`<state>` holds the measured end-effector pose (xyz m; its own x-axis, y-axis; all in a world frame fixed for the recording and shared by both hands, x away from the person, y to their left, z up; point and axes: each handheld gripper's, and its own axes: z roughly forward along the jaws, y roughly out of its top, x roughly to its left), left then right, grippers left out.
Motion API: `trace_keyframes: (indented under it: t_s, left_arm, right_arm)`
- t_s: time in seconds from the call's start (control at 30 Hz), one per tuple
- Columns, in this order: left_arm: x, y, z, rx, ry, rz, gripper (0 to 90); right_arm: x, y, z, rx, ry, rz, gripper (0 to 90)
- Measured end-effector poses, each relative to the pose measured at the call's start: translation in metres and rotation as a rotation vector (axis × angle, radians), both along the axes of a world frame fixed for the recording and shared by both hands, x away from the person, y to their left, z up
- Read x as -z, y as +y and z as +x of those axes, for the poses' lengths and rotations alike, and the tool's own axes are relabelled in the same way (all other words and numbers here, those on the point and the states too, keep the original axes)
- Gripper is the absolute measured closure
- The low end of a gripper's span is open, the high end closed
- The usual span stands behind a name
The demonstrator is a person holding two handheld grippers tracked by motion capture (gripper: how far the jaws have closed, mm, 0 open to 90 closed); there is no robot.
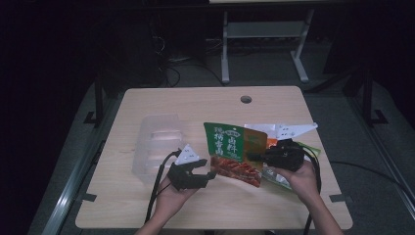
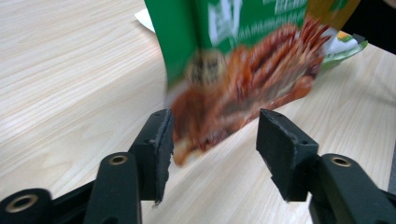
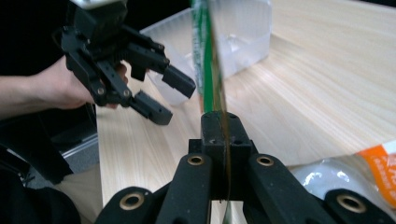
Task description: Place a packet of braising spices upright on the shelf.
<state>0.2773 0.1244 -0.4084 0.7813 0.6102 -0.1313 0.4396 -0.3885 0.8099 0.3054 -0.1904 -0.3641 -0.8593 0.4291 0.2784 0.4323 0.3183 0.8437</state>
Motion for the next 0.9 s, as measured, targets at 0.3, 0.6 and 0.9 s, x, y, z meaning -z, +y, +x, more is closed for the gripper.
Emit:
trace_keyframes:
  t_s: [0.3,0.6,0.9]
  left_arm:
    - [0.005,0.005,-0.021,0.042,-0.037,0.034,34.1]
    - [0.018,0.010,-0.030,0.077,-0.032,0.025,25.4]
    - [0.015,0.010,-0.031,0.097,-0.071,0.013,23.8]
  right_arm:
    - [-0.018,0.002,0.007,0.025,-0.006,-0.004,89.8]
    - [-0.030,0.018,0.010,0.015,-0.025,-0.032,89.8]
    - [-0.043,0.033,0.020,0.005,-0.042,-0.071,89.8]
